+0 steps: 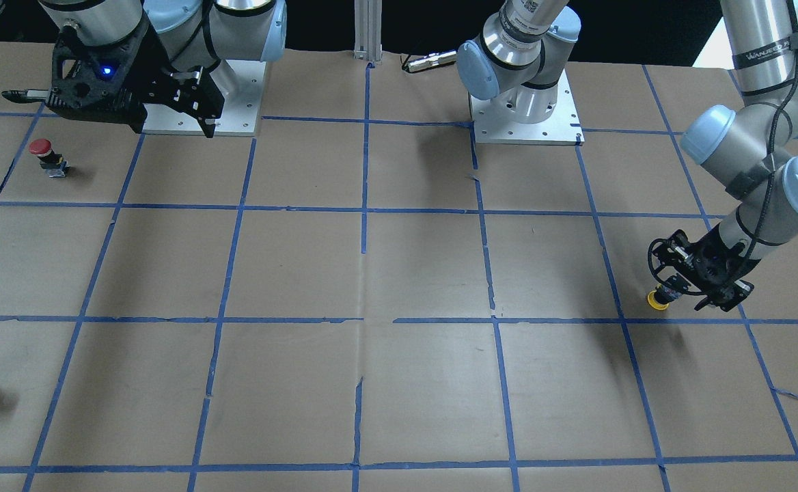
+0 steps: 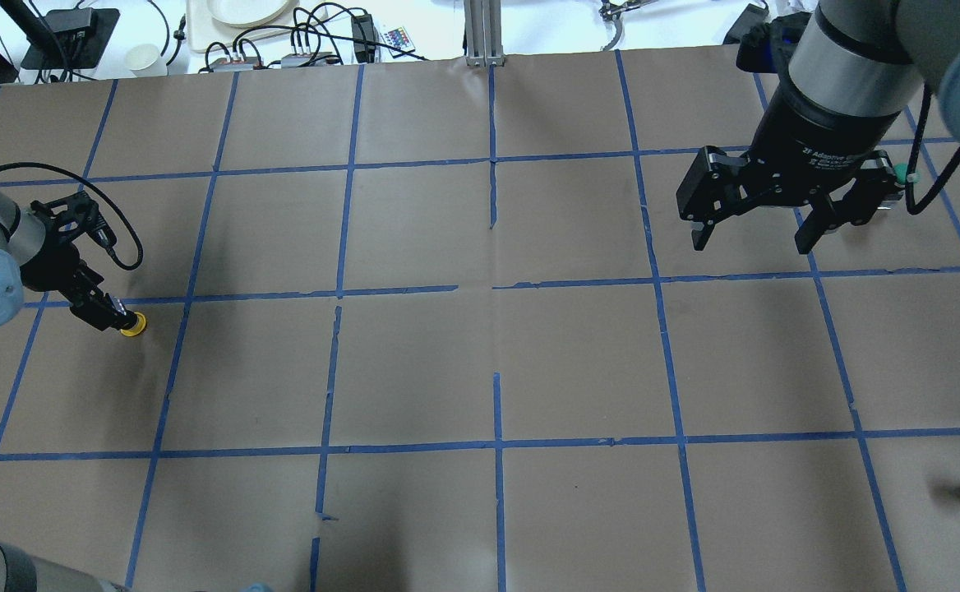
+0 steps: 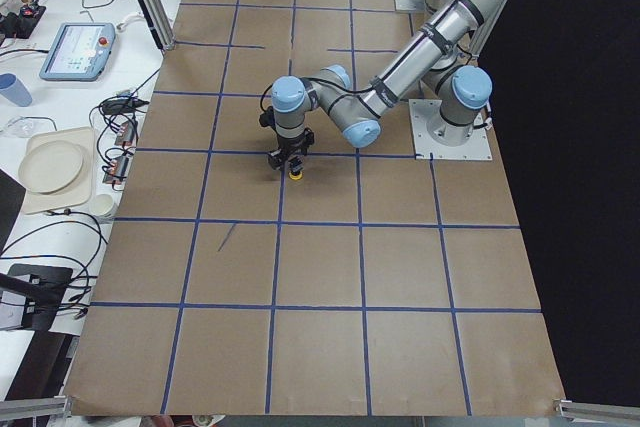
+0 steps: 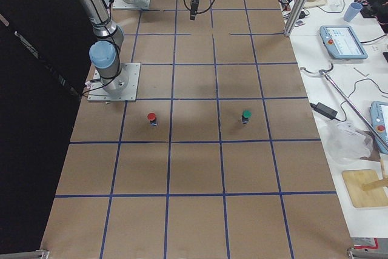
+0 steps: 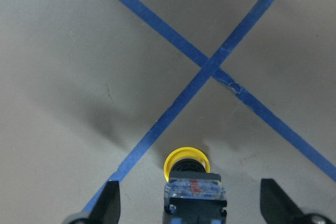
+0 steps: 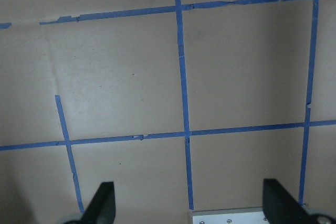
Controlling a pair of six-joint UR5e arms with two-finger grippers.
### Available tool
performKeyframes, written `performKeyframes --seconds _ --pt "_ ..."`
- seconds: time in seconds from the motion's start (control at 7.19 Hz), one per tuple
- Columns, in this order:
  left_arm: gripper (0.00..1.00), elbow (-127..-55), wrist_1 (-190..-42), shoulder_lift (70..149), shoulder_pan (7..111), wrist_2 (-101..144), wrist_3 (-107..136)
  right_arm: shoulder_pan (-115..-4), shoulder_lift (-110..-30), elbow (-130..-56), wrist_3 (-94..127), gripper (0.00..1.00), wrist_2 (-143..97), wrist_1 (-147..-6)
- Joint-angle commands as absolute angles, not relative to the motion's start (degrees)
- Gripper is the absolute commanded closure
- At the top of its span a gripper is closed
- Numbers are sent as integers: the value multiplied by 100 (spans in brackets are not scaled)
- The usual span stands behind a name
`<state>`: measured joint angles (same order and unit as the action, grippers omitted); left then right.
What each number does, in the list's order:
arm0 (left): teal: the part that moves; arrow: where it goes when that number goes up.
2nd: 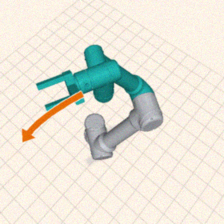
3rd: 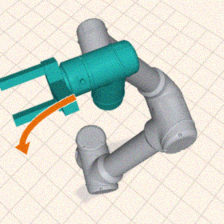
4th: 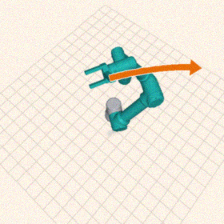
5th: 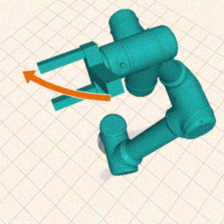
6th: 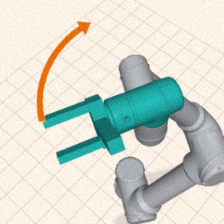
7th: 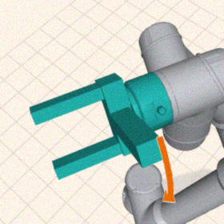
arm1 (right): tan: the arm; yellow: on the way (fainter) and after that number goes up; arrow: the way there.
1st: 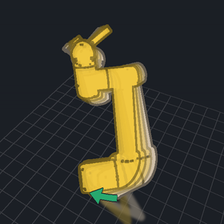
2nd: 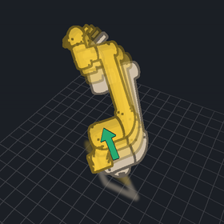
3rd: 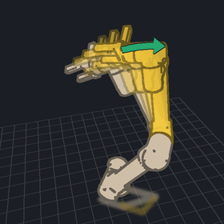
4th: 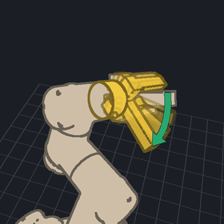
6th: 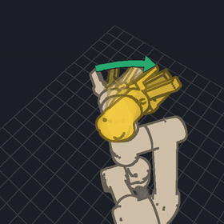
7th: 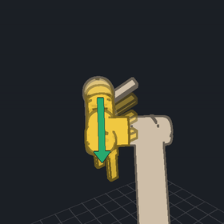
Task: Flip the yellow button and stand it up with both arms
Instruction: 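Lower the left gripper onto the yellow button and close on its base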
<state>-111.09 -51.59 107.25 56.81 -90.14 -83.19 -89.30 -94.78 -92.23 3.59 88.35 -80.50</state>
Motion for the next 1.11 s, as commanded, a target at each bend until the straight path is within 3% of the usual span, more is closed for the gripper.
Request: performKeyframes --seconds 0.0,0.42,0.56,0.97 --pt "7 -11118 -5159 10731 5669 -9097 -8402 -8930 -9475 -9229 360 0 8842 -8025" --pt "10 -11118 -5159 10740 5669 -9070 -8743 -8930 -9475 -9229 369 0 8842 -8033" --pt "19 -11109 -5150 10775 5669 -9070 -8754 -8930 -9475 -9229 360 0 8850 -8025" --pt "64 -11101 -5229 10679 5660 -9097 -8771 -8930 -9475 -9229 369 0 8859 -8033"
